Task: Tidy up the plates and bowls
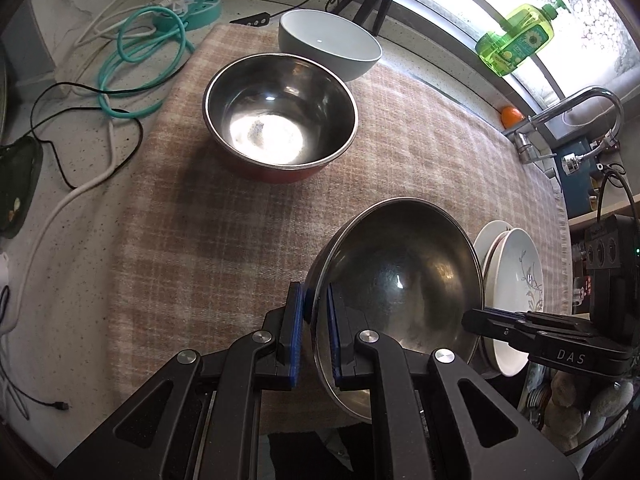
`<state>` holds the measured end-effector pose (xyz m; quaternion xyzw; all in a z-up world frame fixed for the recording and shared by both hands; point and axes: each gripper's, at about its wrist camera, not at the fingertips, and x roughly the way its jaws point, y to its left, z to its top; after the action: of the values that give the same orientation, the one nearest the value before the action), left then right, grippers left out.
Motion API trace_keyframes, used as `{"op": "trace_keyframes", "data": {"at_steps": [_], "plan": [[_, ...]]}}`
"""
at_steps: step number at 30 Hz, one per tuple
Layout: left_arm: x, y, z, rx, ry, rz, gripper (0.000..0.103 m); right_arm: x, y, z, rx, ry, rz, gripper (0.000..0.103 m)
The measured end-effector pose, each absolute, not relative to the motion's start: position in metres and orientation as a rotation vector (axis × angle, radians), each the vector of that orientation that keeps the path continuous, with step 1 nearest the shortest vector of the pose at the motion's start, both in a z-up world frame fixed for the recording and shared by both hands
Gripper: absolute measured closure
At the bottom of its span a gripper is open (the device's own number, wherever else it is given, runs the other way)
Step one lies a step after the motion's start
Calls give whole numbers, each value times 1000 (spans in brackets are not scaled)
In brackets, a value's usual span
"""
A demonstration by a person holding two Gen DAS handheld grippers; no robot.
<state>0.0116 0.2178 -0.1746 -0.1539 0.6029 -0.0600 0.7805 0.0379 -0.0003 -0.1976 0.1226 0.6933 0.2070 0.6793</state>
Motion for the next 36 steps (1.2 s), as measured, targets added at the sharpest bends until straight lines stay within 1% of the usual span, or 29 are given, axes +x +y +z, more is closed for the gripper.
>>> {"op": "trace_keyframes", "data": {"at_steps": [20, 27, 32, 36], "plan": [[16, 220, -181, -324, 1307, -142, 93, 36, 5, -201, 262, 1563, 484, 92], [17, 220, -181, -316, 1307, -146, 93, 36, 9, -198, 205, 1537, 489, 91], [17, 226, -178, -323, 1305, -152, 92, 37, 6, -195, 190, 1528, 488, 83], [13, 228, -172, -314, 1293, -155, 92, 37, 1, -190, 188, 1514, 498, 81]]}}
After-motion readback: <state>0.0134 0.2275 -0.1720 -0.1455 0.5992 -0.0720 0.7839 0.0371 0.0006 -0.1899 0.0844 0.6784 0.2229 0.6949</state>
